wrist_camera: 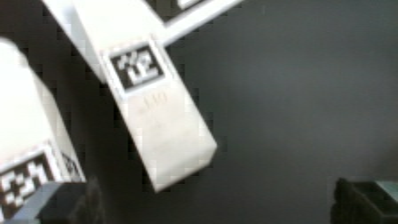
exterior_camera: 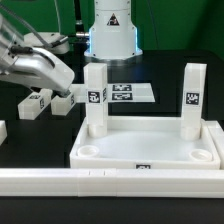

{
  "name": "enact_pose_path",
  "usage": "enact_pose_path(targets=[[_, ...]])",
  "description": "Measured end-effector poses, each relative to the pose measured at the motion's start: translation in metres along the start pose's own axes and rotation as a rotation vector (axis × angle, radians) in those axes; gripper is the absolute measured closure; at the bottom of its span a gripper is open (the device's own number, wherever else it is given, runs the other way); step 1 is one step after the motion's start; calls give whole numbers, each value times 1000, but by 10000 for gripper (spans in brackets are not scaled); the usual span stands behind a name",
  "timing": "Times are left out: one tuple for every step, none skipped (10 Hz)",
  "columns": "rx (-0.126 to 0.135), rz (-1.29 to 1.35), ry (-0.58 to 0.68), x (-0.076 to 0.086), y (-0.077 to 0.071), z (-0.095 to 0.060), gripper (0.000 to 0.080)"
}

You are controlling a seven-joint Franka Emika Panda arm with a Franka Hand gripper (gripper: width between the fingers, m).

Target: Assemble desk

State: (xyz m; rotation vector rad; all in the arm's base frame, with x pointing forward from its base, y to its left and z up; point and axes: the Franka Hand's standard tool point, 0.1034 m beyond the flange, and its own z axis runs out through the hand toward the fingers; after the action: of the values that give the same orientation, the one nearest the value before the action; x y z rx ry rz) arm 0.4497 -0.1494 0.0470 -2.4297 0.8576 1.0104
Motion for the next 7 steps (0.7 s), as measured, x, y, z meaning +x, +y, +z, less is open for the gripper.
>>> enact_pose_path(targets=[[-42, -34, 25, 6, 0, 0, 151], [-96, -82, 32, 3, 0, 5, 151], [-102, -91, 20, 1, -1, 9, 151], [-101, -85, 5, 2, 2, 9, 151], [-102, -85, 11, 4, 2, 9, 151], [-109, -99, -11, 1, 3, 12, 151], [-124, -110, -54, -3, 4, 17, 151]])
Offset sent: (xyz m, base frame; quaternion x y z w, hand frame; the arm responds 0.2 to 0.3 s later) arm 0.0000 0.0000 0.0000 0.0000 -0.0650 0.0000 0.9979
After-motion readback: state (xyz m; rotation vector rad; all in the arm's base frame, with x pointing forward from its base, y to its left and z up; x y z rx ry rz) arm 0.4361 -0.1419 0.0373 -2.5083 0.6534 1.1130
